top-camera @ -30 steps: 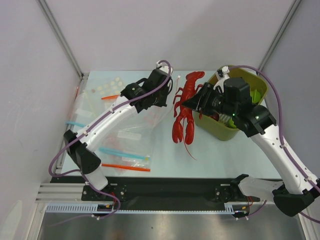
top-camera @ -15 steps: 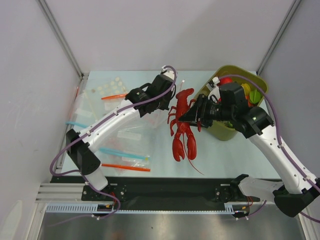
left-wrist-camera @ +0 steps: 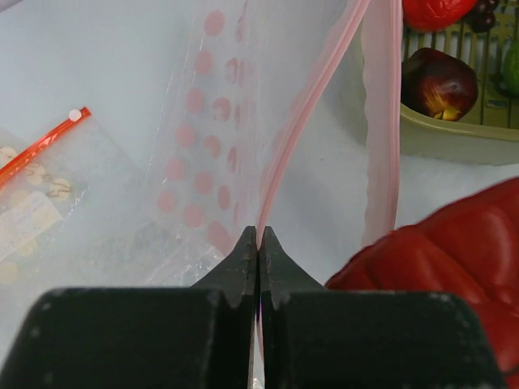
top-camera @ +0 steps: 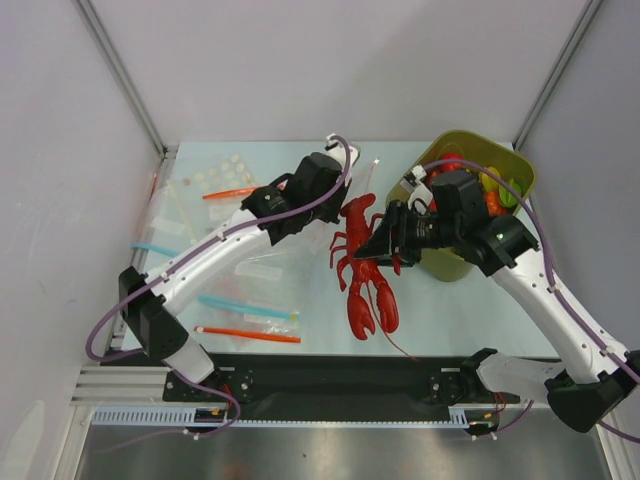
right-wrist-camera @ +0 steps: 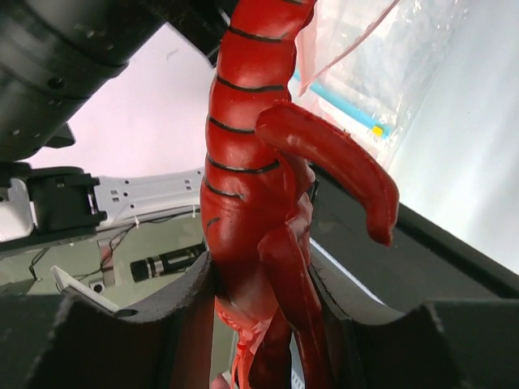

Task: Place the food in the zip-top bag and seal the zipper
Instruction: Place the fake lobster in the zipper food storage bag.

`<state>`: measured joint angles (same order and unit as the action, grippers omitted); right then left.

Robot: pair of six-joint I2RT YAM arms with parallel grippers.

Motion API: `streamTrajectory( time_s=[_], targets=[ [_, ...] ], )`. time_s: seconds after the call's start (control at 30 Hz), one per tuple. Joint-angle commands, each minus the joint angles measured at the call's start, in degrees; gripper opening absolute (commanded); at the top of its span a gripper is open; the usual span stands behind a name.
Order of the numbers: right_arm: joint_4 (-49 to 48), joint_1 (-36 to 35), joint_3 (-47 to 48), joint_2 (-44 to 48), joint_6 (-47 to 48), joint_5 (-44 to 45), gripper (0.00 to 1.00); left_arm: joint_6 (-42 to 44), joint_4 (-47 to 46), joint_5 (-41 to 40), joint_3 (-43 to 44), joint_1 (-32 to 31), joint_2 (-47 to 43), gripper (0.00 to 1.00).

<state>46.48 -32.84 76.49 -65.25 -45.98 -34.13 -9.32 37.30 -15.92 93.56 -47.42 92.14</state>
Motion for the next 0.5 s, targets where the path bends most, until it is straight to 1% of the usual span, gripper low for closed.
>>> streamTrajectory(
  time_s=[0.0, 0.07, 0.2, 0.33, 0.47],
  targets=[
    [2.91, -0.21, 1.55, -1.28, 2.29, -3.58, 0.00, 4.04, -6.70, 3.09, -2.93, -1.62, -4.68, 0.00],
    [5.36, -0.29, 3.31, -2.15, 2.21, -3.23, 0.00, 4.31, -7.24, 2.48, -3.99, -2.59, -5.65, 0.00],
    [7.31, -0.21, 4.46, -4.17, 1.59, -2.96, 0.00, 4.57, -7.15, 3.35, -5.13, -3.47, -6.00, 0.00],
    [7.57, 0.23, 4.11, -4.97, 0.98, -2.96, 0.00, 6.33, -8.91, 2.92, -8.39, -5.66, -8.20, 0.00],
    [5.82, 2.69, 3.06, -3.92, -2.35, -4.80, 0.00, 7.04, -9.17, 0.90, -11.99, -7.42, -11.01, 0.00]
  ],
)
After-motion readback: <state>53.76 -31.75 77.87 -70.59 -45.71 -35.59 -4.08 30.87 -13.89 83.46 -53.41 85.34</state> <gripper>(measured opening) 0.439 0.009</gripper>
